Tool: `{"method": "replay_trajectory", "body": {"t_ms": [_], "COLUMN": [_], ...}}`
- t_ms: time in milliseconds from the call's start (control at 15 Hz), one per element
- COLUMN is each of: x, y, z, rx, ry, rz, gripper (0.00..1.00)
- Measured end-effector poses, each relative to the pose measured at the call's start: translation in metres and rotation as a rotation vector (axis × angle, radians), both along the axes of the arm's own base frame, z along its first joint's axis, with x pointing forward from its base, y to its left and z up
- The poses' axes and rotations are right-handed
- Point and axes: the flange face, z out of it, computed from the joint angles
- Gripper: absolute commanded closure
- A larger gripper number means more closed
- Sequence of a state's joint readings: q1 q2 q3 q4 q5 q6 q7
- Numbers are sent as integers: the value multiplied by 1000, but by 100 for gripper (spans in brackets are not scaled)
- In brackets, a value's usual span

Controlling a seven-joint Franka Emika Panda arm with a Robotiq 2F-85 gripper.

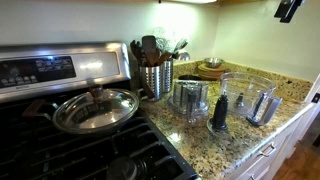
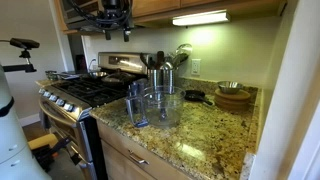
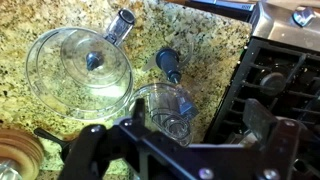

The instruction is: Put the blender blade in the jar

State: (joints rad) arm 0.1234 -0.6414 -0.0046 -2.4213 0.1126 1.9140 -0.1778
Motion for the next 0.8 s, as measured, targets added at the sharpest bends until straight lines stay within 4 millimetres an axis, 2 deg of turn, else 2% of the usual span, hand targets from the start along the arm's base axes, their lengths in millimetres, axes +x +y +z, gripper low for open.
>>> {"method": "replay_trajectory", "body": {"t_ms": [533,800], "x": [0,4], "y": [1,15], "z": [0,-13], "rx": [-1,-21], "ry": [1,13], "rz": [1,-7], "gripper": [0,0]}}
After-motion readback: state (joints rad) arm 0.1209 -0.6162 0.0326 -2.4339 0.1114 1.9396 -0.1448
